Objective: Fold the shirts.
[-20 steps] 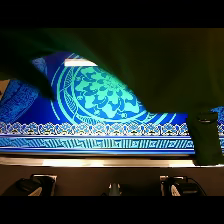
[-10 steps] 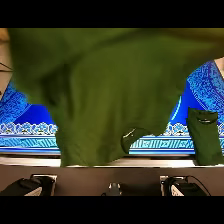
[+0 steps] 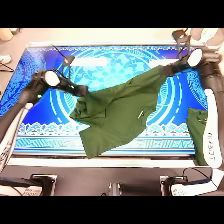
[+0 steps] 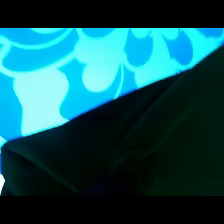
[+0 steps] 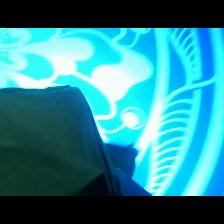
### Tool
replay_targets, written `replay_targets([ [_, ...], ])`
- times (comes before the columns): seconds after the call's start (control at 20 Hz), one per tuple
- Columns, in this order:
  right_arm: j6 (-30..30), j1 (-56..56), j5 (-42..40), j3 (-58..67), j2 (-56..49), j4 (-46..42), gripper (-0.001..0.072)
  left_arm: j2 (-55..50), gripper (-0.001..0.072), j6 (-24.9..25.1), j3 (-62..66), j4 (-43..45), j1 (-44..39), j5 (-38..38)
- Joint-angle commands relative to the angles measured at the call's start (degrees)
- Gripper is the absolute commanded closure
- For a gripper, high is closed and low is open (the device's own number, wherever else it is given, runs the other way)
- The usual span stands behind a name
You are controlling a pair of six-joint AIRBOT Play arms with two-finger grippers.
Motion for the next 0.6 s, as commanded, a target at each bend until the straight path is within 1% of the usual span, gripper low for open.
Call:
replay_targets([
  [0.0, 1.79, 0.02, -1.92, 0.13, -5.31, 9.16, 0.0474, -5.99, 0.0467, 0.02, -0.57, -9.18, 0.42, -0.52],
  [0.05, 1.46, -0.09, -1.11, 0.42, -4.63, 9.03, 0.0225, -5.84, 0.0213, 0.09, 0.44, -9.07, 1.2, -1.09],
  [0.1, -1.33, -0.76, 0.5, 0.66, -3.34, 9.55, 0.0176, -5.75, 0.0082, 0.09, 2.73, -8.17, 2.75, -3.54],
  [0.15, -4.44, -1.88, 3.04, 0.66, -1.68, 10.58, 0.0175, -5.75, 0.008, 0.11, 5.68, -6.6, 4.81, -7.04],
  [0.2, -9.09, -3.26, 6.64, 0.66, 0.2, 11.85, 0.0175, -5.75, 0.0086, 0.11, 8.79, -4.39, 7.23, -11.19],
  [0.25, -13.46, -4.68, 10.97, 0.66, 1.79, 12.26, 0.0176, -5.73, 0.0102, 0.11, 11.78, -1.77, 9.94, -15.87],
  [0.3, -16.48, -6.34, 16.9, 0.52, 3.1, 12.11, 0.0191, -5.73, 0.0113, 0.07, 13.68, 1.01, 12.31, -19.89],
  [0.35, -17.55, -7.67, 22.34, -0.07, 3.78, 12.02, 0.0195, -5.55, 0.0328, 0.07, 14.1, 3.8, 14.64, -23.41],
  [0.4, -18.18, -8.35, 27.85, -1.55, 4.26, 12.0, 0.0231, -5.55, 0.0468, 0.09, 13.49, 5.73, 16.63, -26.1],
  [0.45, -19.04, -8.33, 31.04, -4.42, 5.07, 11.76, 0.0231, -5.55, 0.0459, 0.09, 11.89, 6.03, 18.05, -26.82],
  [0.5, -19.28, -7.72, 31.58, -8.9, 6.47, 12.74, 0.0231, -5.57, 0.0321, 0.17, 9.44, 5.38, 19.02, -26.84],
  [0.55, -19.26, -6.82, 30.36, -14.88, 8.55, 14.47, 0.0229, -5.57, 0.0141, 1.44, 6.64, 4.0, 19.5, -25.99],
])
